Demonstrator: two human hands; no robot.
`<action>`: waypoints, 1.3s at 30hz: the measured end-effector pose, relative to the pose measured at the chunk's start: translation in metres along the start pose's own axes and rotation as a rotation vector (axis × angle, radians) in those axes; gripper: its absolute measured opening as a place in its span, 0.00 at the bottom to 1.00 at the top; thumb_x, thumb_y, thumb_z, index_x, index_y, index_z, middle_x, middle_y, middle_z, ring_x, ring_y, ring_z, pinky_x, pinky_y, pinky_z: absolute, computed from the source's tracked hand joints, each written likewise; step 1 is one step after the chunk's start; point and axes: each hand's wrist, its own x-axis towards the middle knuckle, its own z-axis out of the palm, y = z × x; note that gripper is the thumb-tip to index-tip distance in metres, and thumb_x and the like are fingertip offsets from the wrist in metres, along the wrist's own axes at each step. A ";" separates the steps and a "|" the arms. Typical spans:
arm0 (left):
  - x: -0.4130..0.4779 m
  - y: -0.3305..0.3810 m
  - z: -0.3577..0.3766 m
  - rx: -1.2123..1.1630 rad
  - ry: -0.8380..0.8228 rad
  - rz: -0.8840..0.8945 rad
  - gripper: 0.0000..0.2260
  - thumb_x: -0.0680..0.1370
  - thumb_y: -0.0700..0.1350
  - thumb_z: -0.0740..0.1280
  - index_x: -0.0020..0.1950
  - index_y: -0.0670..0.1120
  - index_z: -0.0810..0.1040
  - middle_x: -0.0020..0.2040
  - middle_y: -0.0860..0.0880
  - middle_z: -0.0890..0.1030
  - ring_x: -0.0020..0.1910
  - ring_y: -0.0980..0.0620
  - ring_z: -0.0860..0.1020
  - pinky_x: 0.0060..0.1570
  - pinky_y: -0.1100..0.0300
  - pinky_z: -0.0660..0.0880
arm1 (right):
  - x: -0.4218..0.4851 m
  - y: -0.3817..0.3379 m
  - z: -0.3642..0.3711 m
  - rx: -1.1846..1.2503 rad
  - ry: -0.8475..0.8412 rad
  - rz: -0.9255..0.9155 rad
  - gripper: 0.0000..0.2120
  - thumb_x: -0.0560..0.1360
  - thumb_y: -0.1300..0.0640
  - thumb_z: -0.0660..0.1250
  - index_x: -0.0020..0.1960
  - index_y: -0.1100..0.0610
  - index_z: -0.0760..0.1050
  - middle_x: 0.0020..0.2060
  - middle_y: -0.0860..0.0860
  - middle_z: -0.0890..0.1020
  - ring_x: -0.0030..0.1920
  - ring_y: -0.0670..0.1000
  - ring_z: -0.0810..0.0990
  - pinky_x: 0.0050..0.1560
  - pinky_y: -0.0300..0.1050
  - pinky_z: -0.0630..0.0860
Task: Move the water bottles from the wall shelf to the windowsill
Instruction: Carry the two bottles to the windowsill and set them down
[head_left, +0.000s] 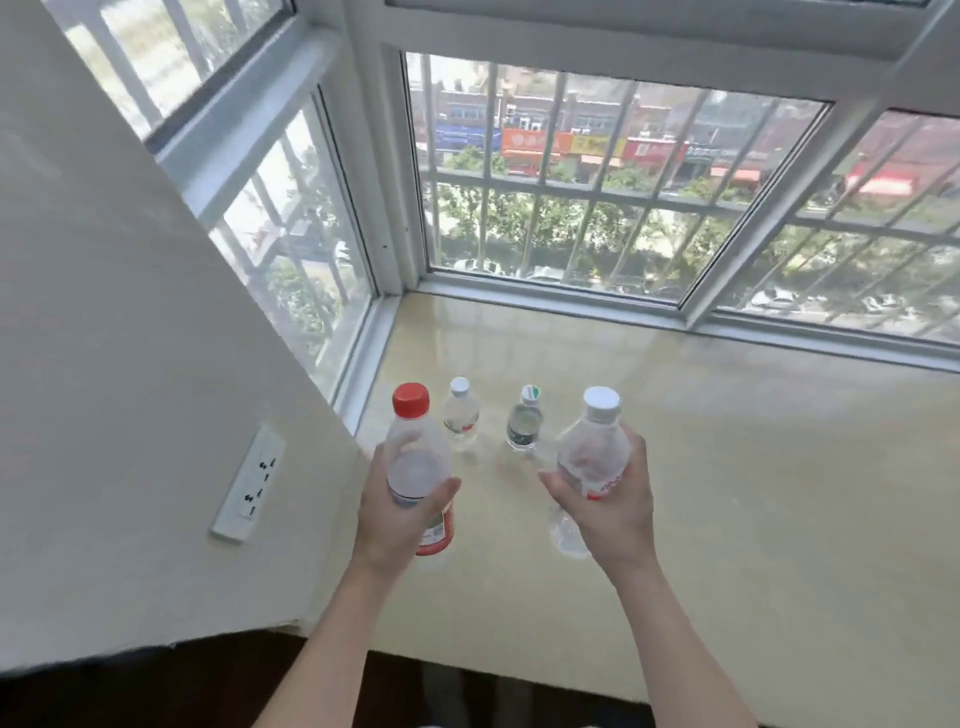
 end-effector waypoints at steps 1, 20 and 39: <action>0.004 -0.007 0.002 -0.002 -0.020 -0.015 0.26 0.61 0.59 0.77 0.57 0.65 0.74 0.55 0.54 0.80 0.56 0.54 0.80 0.55 0.54 0.78 | 0.001 0.008 0.000 -0.002 0.037 0.010 0.38 0.57 0.48 0.82 0.64 0.44 0.70 0.51 0.38 0.81 0.54 0.46 0.81 0.53 0.46 0.78; 0.110 -0.215 0.049 0.268 -0.171 -0.116 0.27 0.65 0.46 0.82 0.59 0.55 0.74 0.48 0.62 0.81 0.48 0.62 0.80 0.47 0.68 0.76 | 0.090 0.226 0.077 -0.025 0.074 0.095 0.26 0.61 0.56 0.83 0.53 0.53 0.73 0.45 0.46 0.81 0.46 0.45 0.80 0.48 0.43 0.78; 0.116 -0.258 0.048 0.385 -0.093 -0.056 0.30 0.62 0.52 0.83 0.60 0.54 0.75 0.50 0.57 0.82 0.52 0.57 0.80 0.50 0.65 0.76 | 0.084 0.265 0.083 -0.135 0.048 0.157 0.30 0.59 0.49 0.83 0.57 0.52 0.76 0.48 0.47 0.84 0.50 0.48 0.83 0.48 0.35 0.75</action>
